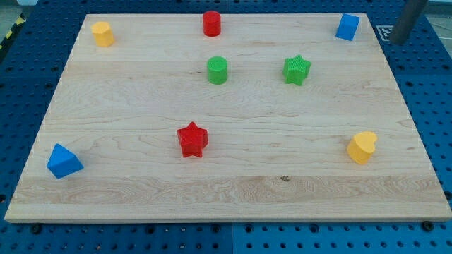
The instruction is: Move the red circle to the top left of the green circle
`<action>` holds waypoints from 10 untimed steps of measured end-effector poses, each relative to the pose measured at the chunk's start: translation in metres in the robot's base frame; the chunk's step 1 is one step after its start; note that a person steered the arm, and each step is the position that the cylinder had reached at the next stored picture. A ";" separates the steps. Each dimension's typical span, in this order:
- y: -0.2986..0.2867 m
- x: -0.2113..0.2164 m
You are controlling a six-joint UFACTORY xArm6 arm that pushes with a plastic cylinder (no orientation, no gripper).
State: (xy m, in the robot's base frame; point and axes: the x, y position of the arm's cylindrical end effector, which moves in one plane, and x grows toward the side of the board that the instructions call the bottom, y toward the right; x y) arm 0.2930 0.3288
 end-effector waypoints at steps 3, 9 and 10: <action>-0.160 0.021; -0.370 -0.054; -0.399 -0.032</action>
State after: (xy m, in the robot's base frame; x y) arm 0.2612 -0.0703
